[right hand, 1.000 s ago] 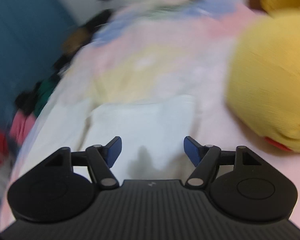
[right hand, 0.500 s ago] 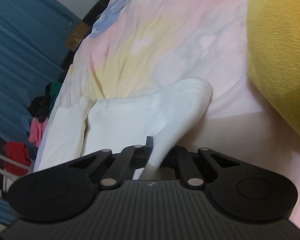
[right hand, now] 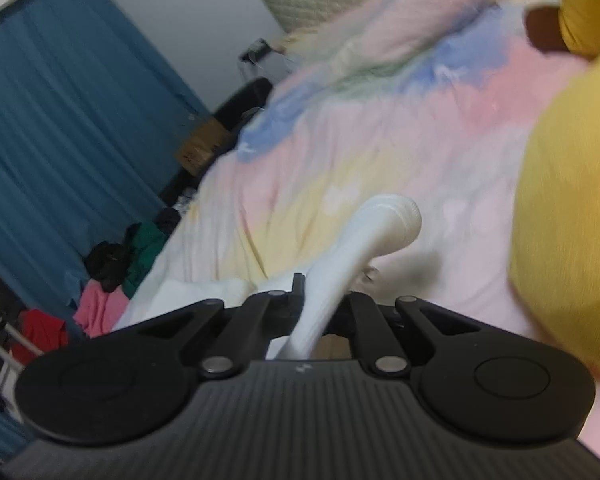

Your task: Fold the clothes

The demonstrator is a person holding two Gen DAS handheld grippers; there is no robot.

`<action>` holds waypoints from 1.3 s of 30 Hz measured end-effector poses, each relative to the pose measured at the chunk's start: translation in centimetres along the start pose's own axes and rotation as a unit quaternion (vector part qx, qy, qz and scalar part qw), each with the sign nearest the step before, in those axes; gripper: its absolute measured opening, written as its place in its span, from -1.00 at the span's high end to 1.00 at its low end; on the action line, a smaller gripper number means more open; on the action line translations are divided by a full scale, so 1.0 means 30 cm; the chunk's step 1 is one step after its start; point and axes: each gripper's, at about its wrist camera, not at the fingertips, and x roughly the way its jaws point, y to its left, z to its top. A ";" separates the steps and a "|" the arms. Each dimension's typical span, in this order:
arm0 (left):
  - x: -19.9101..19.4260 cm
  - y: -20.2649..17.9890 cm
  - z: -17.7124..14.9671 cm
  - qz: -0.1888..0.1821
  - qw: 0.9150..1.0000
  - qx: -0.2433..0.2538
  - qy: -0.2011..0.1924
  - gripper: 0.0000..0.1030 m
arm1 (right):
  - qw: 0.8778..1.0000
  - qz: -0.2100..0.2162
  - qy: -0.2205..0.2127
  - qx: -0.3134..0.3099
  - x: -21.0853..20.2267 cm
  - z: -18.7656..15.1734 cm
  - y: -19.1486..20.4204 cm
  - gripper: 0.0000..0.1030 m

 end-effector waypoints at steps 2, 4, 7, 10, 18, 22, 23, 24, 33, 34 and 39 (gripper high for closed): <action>-0.001 -0.008 -0.003 0.000 1.000 0.002 -0.001 0.84 | 1.000 0.006 -0.002 -0.023 -0.010 0.011 0.001 0.89; 0.006 -0.018 -0.006 0.005 1.000 0.006 -0.004 0.84 | 0.999 0.003 -0.004 -0.041 -0.017 0.009 0.001 0.89; 0.033 -0.025 -0.008 0.021 1.000 0.006 -0.007 0.84 | 0.998 -0.008 -0.002 -0.061 -0.015 -0.007 0.002 0.89; 0.053 -0.016 0.006 0.035 0.999 0.002 -0.006 0.83 | 0.998 -0.018 -0.003 -0.067 -0.008 -0.021 0.004 0.89; 0.121 -0.023 0.015 0.062 0.998 0.020 -0.021 0.83 | 0.991 -0.052 -0.043 -0.118 0.006 -0.088 0.058 0.89; 0.149 -0.027 0.018 0.062 0.997 0.031 -0.030 0.83 | 0.987 -0.065 -0.056 -0.135 0.035 -0.120 0.084 0.89; 0.153 -0.026 0.019 0.061 0.997 0.033 -0.032 0.83 | 0.986 -0.067 -0.060 -0.140 0.043 -0.127 0.090 0.89; 0.158 -0.026 0.021 0.059 0.997 0.034 -0.033 0.83 | 0.985 -0.067 -0.064 -0.146 0.048 -0.134 0.097 0.89; 0.200 -0.076 0.030 0.066 0.996 0.052 -0.038 0.83 | 0.992 -0.036 -0.063 -0.107 0.047 -0.116 0.108 0.89; 0.201 -0.088 0.033 0.068 0.995 0.059 -0.039 0.83 | 0.992 -0.031 -0.061 -0.104 0.047 -0.110 0.111 0.89; 0.233 -0.175 0.059 0.091 0.990 0.104 -0.035 0.83 | 0.992 0.010 -0.065 -0.104 0.060 -0.057 0.172 0.89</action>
